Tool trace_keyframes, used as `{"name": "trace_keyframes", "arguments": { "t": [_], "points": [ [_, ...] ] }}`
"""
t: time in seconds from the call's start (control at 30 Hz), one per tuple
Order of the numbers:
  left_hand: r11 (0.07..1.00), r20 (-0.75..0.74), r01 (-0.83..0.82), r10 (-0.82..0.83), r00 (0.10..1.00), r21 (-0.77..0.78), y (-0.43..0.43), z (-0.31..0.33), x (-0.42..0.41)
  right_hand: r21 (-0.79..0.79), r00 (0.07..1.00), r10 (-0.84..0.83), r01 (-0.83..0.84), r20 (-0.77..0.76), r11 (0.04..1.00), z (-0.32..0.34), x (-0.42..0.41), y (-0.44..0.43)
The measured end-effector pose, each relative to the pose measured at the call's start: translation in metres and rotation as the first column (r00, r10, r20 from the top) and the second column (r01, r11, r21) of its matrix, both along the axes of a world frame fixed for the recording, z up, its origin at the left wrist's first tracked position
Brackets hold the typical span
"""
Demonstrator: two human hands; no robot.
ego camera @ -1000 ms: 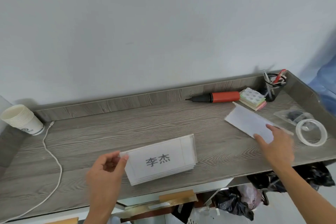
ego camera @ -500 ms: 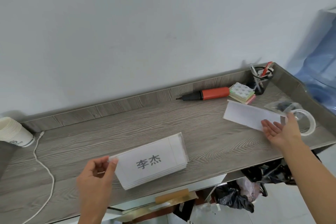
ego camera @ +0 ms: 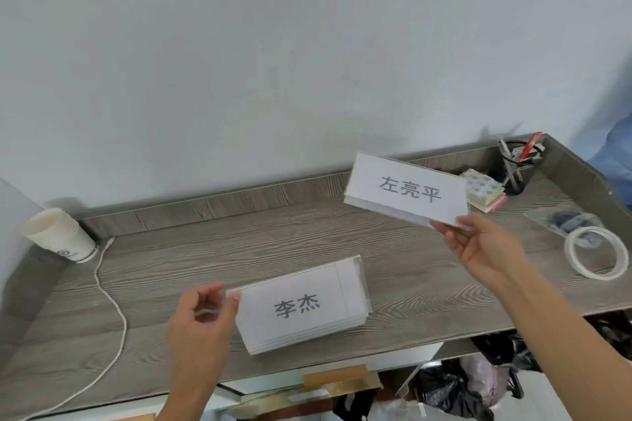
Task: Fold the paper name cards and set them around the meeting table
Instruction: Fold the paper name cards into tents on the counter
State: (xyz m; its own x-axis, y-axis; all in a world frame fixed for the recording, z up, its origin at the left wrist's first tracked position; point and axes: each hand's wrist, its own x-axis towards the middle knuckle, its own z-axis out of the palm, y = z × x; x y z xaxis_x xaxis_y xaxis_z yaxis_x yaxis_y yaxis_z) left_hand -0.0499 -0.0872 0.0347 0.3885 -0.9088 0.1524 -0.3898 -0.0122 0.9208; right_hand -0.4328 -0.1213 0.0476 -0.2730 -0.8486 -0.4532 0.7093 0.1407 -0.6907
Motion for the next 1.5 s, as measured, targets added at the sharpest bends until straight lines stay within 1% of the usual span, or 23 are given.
{"name": "trace_keyframes", "arguments": {
  "t": [0.1, 0.2, 0.27, 0.37, 0.43, 0.47, 0.53, 0.57, 0.6, 0.67, 0.7, 0.73, 0.8, 0.83, 0.9, 0.93, 1.0, 1.1, 1.17, 1.23, 1.3, 1.4, 1.5],
  "points": [
    [0.999, -0.009, 0.003, -0.004, 1.000, -0.053, -0.001, 0.016, 0.000, -0.112, 0.986, 0.152, -0.160, -0.074, 0.981, 0.022, 0.034, 0.004],
    [0.995, -0.133, 0.058, -0.068, 0.989, -0.077, -0.001, 0.038, -0.005, -0.185, 0.945, 0.280, -0.310, -0.168, 0.933, 0.036, 0.064, 0.015],
    [0.991, -0.221, 0.095, -0.114, 0.969, -0.095, 0.000, 0.046, -0.009, -0.201, 0.907, 0.351, -0.398, -0.233, 0.895, 0.037, 0.081, 0.024],
    [0.989, -0.191, 0.111, -0.128, 0.973, -0.101, 0.005, 0.046, -0.010, -0.139, 0.814, 0.424, -0.509, -0.397, 0.849, 0.025, 0.097, 0.036],
    [0.993, -0.185, 0.095, -0.106, 0.977, -0.069, 0.010, 0.038, -0.008, -0.040, 0.698, 0.415, -0.535, -0.584, 0.844, 0.015, 0.102, 0.045],
    [0.995, -0.197, 0.092, -0.100, 0.975, -0.049, 0.013, 0.034, -0.005, 0.012, 0.613, 0.387, -0.524, -0.689, 0.852, 0.009, 0.103, 0.050],
    [0.995, -0.185, 0.097, -0.096, 0.978, -0.005, 0.017, 0.024, 0.000, 0.105, 0.400, 0.323, -0.479, -0.858, 0.872, -0.002, 0.104, 0.059],
    [0.994, -0.153, 0.106, -0.101, 0.983, 0.020, 0.018, 0.019, 0.003, 0.135, 0.324, 0.304, -0.454, -0.896, 0.881, -0.006, 0.104, 0.063],
    [0.993, -0.122, 0.108, -0.102, 0.987, 0.047, 0.019, 0.014, 0.005, 0.152, 0.291, 0.296, -0.431, -0.910, 0.889, -0.011, 0.105, 0.065],
    [0.992, -0.077, 0.088, -0.081, 0.994, 0.093, 0.020, 0.005, 0.007, 0.146, 0.274, 0.266, -0.392, -0.924, 0.908, -0.018, 0.107, 0.067],
    [0.991, -0.061, 0.076, -0.070, 0.996, 0.111, 0.020, 0.001, 0.008, 0.147, 0.248, 0.252, -0.376, -0.935, 0.915, -0.021, 0.109, 0.066],
    [0.989, -0.048, 0.067, -0.061, 0.997, 0.128, 0.019, -0.002, 0.009, 0.157, 0.199, 0.241, -0.363, -0.950, 0.918, -0.024, 0.110, 0.065],
    [0.986, -0.026, 0.062, -0.059, 0.998, 0.158, 0.016, -0.008, 0.012, 0.203, 0.064, 0.241, -0.357, -0.968, 0.912, -0.028, 0.111, 0.062],
    [0.985, -0.020, 0.063, -0.061, 0.998, 0.163, 0.016, -0.010, 0.012, 0.227, 0.028, 0.253, -0.357, -0.967, 0.906, -0.029, 0.111, 0.061],
    [0.985, -0.019, 0.054, -0.052, 0.998, 0.163, 0.015, -0.013, 0.014, 0.250, 0.040, 0.282, -0.356, -0.959, 0.901, -0.032, 0.110, 0.059],
    [0.985, -0.032, 0.049, -0.044, 0.999, 0.167, 0.014, -0.013, 0.015, 0.242, 0.082, 0.290, -0.361, -0.954, 0.901, -0.033, 0.109, 0.058],
    [0.977, -0.085, 0.081, -0.066, 0.994, 0.196, 0.011, -0.017, 0.017, 0.216, 0.190, 0.311, -0.399, -0.931, 0.891, -0.032, 0.110, 0.056],
    [0.948, -0.258, 0.223, -0.162, 0.952, 0.228, 0.005, -0.021, 0.013, 0.171, 0.363, 0.383, -0.496, -0.850, 0.851, -0.029, 0.122, 0.047],
    [0.920, -0.331, 0.306, -0.216, 0.918, 0.246, 0.003, -0.022, 0.004, 0.139, 0.448, 0.402, -0.513, -0.799, 0.847, -0.030, 0.135, 0.039],
    [0.911, -0.312, 0.329, -0.245, 0.918, 0.251, 0.000, -0.022, -0.004, 0.097, 0.519, 0.369, -0.476, -0.771, 0.874, -0.033, 0.149, 0.034],
    [0.924, -0.258, 0.310, -0.250, 0.933, 0.226, -0.004, -0.024, -0.005, 0.065, 0.585, 0.316, -0.409, -0.747, 0.910, -0.034, 0.158, 0.033],
    [0.930, -0.228, 0.314, -0.270, 0.936, 0.188, -0.008, -0.026, -0.002, 0.045, 0.630, 0.246, -0.318, -0.736, 0.947, -0.033, 0.166, 0.032],
    [0.927, -0.283, 0.345, -0.295, 0.913, 0.146, -0.010, -0.024, -0.005, 0.062, 0.610, 0.220, -0.270, -0.761, 0.961, -0.031, 0.175, 0.032]
  ]
}}
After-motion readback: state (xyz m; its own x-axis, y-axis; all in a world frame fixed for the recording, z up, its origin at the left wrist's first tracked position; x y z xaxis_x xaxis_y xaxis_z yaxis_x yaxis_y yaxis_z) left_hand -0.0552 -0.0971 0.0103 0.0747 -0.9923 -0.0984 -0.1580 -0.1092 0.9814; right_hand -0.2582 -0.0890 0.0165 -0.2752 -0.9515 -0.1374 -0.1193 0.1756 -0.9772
